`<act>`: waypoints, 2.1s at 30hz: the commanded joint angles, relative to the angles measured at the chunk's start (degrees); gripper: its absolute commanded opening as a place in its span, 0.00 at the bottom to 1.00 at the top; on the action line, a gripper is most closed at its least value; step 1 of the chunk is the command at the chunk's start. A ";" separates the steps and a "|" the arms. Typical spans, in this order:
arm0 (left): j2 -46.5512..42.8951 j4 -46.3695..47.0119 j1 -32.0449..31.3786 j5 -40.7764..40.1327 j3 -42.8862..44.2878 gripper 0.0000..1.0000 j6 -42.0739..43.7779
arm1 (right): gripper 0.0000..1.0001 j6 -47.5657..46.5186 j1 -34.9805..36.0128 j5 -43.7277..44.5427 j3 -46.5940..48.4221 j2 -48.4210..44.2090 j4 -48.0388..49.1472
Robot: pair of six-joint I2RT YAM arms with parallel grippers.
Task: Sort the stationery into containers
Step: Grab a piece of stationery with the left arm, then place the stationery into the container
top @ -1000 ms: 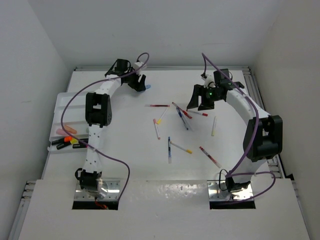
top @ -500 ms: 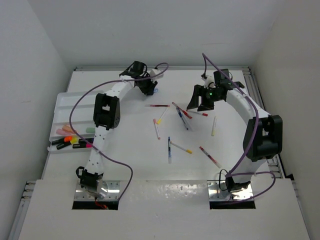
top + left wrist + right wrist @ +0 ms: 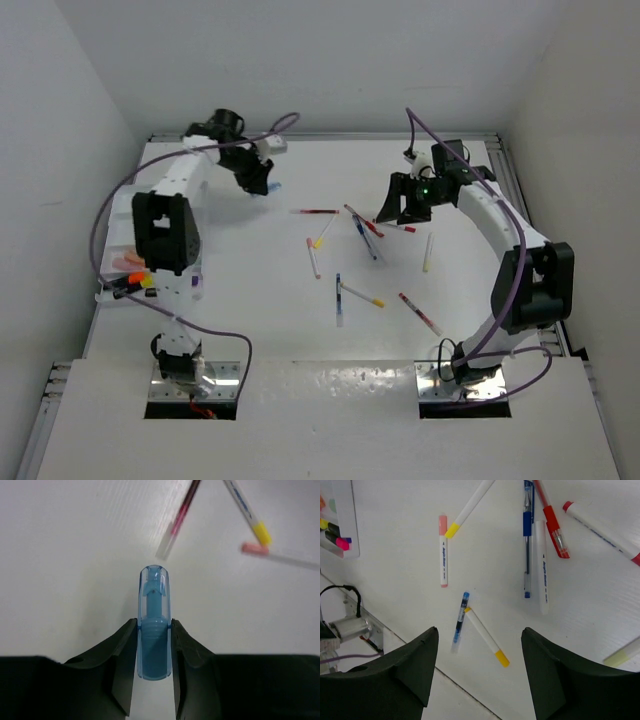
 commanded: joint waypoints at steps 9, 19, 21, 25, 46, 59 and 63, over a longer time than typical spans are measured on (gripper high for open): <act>-35.00 -22.92 18.11 -2.94 -20.82 0.00 39.94 | 0.66 -4.14 0.18 -2.13 -6.18 -5.48 -2.01; -35.48 -22.92 28.74 -14.54 -33.85 0.00 55.86 | 0.66 -4.23 0.97 -2.48 -7.68 -5.05 -2.27; -32.41 -22.83 29.62 -15.25 -33.06 0.00 56.30 | 0.66 -4.58 0.97 -2.39 -7.42 -4.70 -2.72; -27.92 -22.75 30.59 -15.08 -29.03 0.03 56.13 | 0.66 -4.93 1.06 -2.31 -7.86 -4.52 -2.89; -20.18 -14.57 27.43 -18.07 -29.11 0.43 50.33 | 0.66 -10.73 0.97 -1.69 -9.18 -3.38 -7.64; -25.00 -22.65 25.24 -3.23 -12.59 0.62 37.86 | 0.65 -14.95 1.50 -1.17 -13.48 -8.99 -6.67; -29.04 -18.19 20.77 1.79 -8.97 0.62 23.84 | 0.63 -16.36 3.52 4.54 -13.66 -10.05 -7.64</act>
